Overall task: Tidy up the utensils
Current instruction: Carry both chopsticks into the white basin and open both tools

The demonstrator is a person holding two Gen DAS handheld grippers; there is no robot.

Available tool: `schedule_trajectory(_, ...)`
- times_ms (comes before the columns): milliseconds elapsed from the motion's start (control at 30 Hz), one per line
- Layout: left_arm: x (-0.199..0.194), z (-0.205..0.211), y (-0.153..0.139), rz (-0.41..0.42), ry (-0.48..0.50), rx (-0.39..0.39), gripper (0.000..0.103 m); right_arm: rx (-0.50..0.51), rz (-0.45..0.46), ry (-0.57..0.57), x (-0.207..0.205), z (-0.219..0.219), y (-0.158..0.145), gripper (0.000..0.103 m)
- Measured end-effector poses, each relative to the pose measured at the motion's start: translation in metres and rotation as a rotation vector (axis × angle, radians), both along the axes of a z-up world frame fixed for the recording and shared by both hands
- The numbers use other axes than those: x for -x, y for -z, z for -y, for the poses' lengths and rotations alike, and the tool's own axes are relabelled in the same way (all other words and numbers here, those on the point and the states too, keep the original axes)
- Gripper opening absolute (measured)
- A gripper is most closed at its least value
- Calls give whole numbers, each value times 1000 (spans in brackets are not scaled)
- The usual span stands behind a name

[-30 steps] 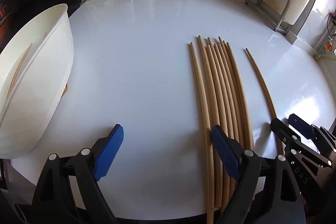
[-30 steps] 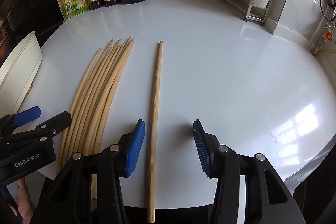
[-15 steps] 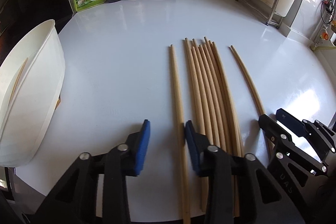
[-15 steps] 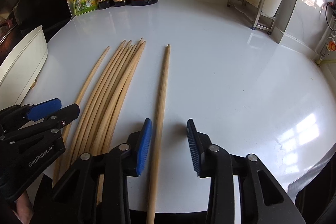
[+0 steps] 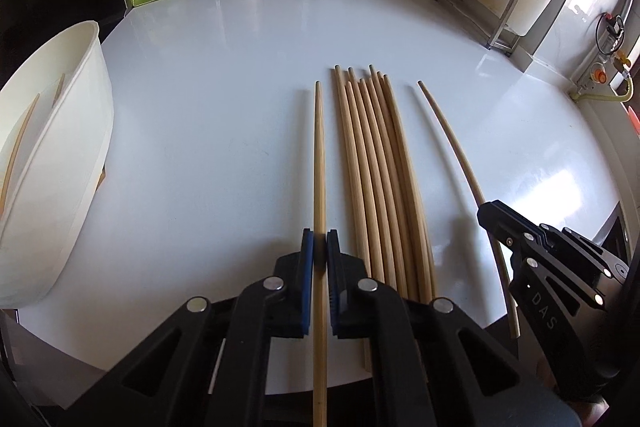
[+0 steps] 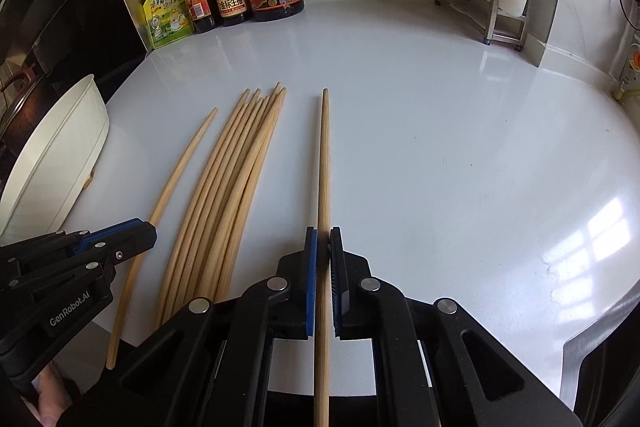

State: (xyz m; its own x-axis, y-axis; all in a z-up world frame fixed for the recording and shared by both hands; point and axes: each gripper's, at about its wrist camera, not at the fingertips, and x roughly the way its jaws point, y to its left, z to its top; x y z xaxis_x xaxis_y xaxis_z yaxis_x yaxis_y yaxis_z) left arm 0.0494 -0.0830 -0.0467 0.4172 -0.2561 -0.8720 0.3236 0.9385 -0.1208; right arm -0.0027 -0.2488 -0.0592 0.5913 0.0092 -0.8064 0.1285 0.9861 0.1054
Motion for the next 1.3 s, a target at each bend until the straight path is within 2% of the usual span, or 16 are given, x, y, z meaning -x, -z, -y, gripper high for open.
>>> schedule_trajectory(200,5,-13,-23,30,15,28,7,-65,43,-1,4,-8,-22,6)
schedule_trajectory(400,2,-48,-53,92,-8,56,7,-88,100,-66,-4,-47,-49,6)
schedule_trajectory(633,-14,-121,-93,177,-96,86,7,-136,179,-176,-31,-113,-90,6)
schedule_trajectory(767,-27,-171,-104,208,-168,74,7,-138,182,-258,-58,-162,-103,6)
schedule_trajectory(933,-44,-227,-107,211,-263,51,7,-150,142,-365,-90,-225,-101,6)
schedule_trajectory(1067,-56,-258,-96,196,-325,43,7,-161,86,-432,-111,-268,-87,6)
schedule_trajectory(1300,-72,-287,-66,139,-377,40,8,-146,-12,-458,-134,-306,-54,6)
